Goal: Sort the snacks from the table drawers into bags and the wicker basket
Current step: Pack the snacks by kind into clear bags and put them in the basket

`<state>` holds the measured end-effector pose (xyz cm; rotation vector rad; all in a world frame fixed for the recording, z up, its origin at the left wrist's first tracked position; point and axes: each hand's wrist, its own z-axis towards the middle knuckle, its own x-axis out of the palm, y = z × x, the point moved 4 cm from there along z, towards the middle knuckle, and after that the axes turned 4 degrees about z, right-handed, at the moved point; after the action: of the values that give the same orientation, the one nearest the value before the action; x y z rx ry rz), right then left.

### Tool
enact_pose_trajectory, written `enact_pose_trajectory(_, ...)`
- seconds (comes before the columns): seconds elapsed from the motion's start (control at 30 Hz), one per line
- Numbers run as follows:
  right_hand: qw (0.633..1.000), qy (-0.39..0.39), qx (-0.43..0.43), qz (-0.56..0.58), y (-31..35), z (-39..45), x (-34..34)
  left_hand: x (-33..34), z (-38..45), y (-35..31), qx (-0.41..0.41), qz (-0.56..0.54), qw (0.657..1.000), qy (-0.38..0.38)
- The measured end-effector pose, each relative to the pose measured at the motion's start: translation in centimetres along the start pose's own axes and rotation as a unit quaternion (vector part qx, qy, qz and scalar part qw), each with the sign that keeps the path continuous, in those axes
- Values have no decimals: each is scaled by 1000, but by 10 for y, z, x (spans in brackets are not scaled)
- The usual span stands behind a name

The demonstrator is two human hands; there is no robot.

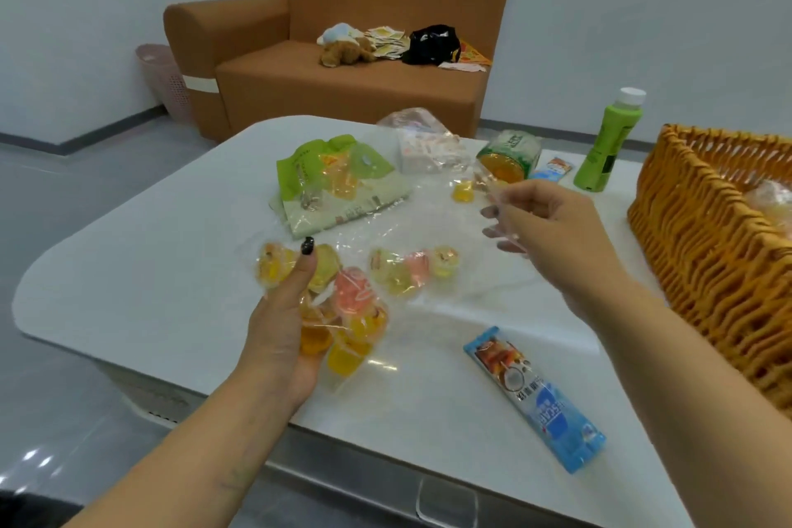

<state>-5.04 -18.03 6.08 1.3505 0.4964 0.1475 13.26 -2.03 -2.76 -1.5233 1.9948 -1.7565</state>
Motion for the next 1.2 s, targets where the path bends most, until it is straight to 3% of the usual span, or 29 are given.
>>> enact_pose_trajectory(0.1,994,-22,53,-95,-37,11,21,-8,12,-11,8,-19,999,-40)
enact_pose_trajectory(0.27,963,72,25,-258,-60,18,90,-12,25,-23,11,-32,994,-101)
enact_pose_trajectory(0.33,926,112,10,-360,-61,26,119,-12,29,-27,9,-39,994,-98)
enact_pose_trajectory(0.4,864,149,3,-481,-67,31,141,-14,32,-31,8,-43,994,-97)
enact_pose_trajectory(0.47,820,140,-18,-555,-72,34,154,-19,37,-36,10,-51,993,-103)
enact_pose_trajectory(0.6,831,42,-93,-546,-77,35,153,-22,42,-38,7,-53,994,-100)
enact_pose_trajectory(0.8,809,66,-74,-580,-83,33,108,-13,35,-29,-5,-35,995,-91)
enact_pose_trajectory(0.93,797,8,-143,-586,-62,12,43,1,27,-23,-6,-27,997,-76)
enact_pose_trajectory(1.2,782,66,5,-620,-116,-38,-59,36,13,1,-17,-6,999,-37)
